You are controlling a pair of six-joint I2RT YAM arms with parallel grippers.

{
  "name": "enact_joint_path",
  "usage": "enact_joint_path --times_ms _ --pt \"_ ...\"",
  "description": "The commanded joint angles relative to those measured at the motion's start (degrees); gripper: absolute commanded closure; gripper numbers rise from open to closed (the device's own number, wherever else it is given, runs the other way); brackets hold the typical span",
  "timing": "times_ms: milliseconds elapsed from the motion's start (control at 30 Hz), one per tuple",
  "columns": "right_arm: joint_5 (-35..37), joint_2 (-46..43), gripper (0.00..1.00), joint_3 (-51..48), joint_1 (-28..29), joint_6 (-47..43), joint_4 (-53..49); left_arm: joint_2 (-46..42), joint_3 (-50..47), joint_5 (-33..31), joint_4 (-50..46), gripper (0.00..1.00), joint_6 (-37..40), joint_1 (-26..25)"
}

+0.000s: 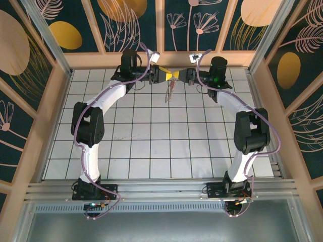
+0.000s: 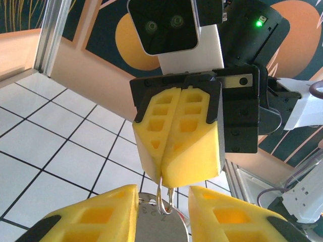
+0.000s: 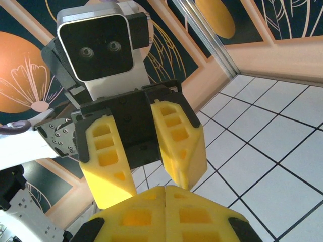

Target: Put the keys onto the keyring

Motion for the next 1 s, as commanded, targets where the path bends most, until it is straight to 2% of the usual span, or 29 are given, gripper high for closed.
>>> enact_joint_path --times_ms 0,333,533,733,833,867,967 --pt "-1.94 0.43 1.00 2.57 0.53 -0.93 1.48 1.37 1.58 1.29 1.09 0.69 -0.01 -0.32" --pt "-2.02 0.61 1.00 2.64 0.91 -1.28 1.20 1.70 2.08 1.11 1.66 0.74 -0.48 -0.78" --pt "-2.27 0.60 1.00 2.73 0.93 -1.68 0.71 1.81 2.06 1.11 2.24 0.83 -0.88 -0.99" --pt "-2.72 0.64 1.00 2.79 1.08 -2.12 0.14 2.07 1.95 1.55 3.47 1.00 -1.79 -1.29" --pt "-2.28 0.36 1.00 2.56 1.09 -2.09 0.04 1.77 1.01 1.46 5.24 1.00 -2.91 -1.63" --pt "-1.67 0.05 0.99 2.43 0.96 -2.03 0.01 1.43 0.07 1.26 6.85 1.00 -3.91 -1.73" --pt "0.25 -1.14 0.72 1.27 0.34 -0.69 1.77 -0.01 -3.80 -0.12 14.77 1.00 -8.79 -1.90"
